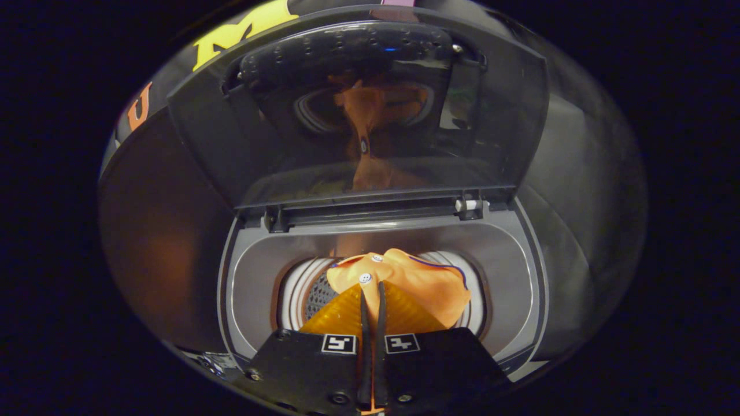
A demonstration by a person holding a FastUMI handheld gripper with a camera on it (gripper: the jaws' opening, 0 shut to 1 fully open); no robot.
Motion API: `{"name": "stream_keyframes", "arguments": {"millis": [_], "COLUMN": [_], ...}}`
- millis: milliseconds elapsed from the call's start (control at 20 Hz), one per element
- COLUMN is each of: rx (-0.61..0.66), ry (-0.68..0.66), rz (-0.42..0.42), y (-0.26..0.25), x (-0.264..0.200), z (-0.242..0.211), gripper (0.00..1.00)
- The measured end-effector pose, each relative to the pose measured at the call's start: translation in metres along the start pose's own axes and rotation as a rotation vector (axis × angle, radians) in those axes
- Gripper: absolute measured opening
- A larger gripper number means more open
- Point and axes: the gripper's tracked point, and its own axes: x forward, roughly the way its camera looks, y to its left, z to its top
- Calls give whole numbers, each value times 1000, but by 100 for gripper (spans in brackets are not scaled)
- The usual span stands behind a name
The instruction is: Put the clothes into the washing machine and then close the washing machine lid.
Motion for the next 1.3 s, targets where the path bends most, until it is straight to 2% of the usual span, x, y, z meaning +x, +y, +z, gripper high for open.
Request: {"name": "stream_keyframes", "arguments": {"millis": [150,200,350,450,650,950,1300], "rx": [-2,-9,-48,-58,-65,-70,-1], "ry": [10,46,25,12,-17,-97,-309], "rz": [45,61,35,32,38,60,131], "y": [5,10,3,2,3,12,21], "x": [3,4,6,1,-11,-58,-152], "z": [-1,-4,-3,0,3,21,99], "gripper": [6,13,83,79,79,79,79]}}
